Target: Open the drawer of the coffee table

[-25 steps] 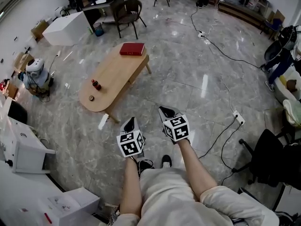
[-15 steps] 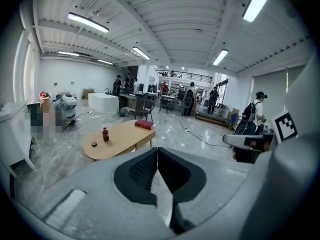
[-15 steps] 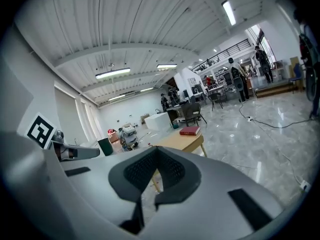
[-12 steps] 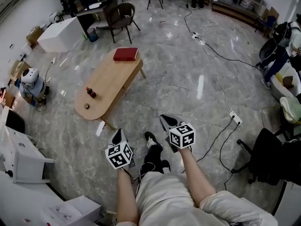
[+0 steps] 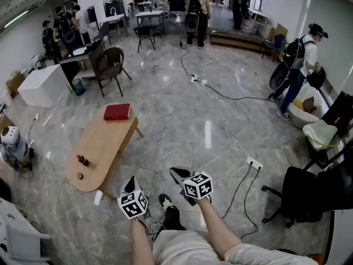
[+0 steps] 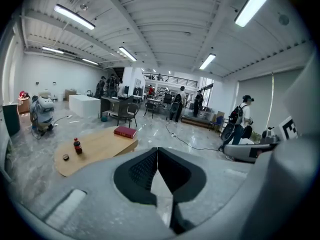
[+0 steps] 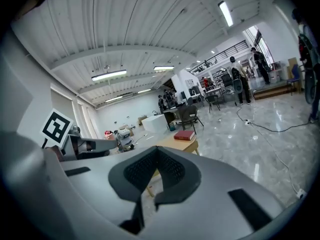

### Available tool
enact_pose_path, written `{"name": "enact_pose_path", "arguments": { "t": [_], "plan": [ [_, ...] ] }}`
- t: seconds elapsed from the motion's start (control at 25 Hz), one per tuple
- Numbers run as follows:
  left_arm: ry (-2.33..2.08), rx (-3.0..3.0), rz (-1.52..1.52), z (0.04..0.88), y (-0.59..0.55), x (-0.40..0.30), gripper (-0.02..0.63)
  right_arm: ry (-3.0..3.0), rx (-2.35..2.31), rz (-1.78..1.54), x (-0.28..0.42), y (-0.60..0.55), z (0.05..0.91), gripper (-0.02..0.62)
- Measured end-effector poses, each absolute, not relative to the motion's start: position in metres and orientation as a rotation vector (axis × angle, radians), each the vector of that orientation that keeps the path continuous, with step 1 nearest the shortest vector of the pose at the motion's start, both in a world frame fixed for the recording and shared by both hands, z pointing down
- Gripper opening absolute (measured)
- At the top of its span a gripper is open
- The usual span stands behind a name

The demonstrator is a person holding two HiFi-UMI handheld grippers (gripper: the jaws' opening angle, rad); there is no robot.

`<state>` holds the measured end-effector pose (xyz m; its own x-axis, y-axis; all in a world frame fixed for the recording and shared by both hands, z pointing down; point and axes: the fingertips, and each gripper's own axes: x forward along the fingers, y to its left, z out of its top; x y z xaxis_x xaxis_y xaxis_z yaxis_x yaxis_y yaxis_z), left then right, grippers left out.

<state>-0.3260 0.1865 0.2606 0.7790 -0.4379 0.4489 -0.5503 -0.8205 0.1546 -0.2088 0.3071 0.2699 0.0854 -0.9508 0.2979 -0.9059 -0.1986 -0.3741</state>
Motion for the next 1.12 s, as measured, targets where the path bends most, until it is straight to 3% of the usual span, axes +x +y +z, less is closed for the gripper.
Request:
{"name": "enact_pose_path", "arguments": {
  "t": [1.12],
  "plan": [
    [-0.797, 2.505, 0.631, 0.297, -0.019, -0.186, 0.011, 2.168, -2.134, -0.956, -0.088, 0.069, 0.283, 0.015]
  ]
}}
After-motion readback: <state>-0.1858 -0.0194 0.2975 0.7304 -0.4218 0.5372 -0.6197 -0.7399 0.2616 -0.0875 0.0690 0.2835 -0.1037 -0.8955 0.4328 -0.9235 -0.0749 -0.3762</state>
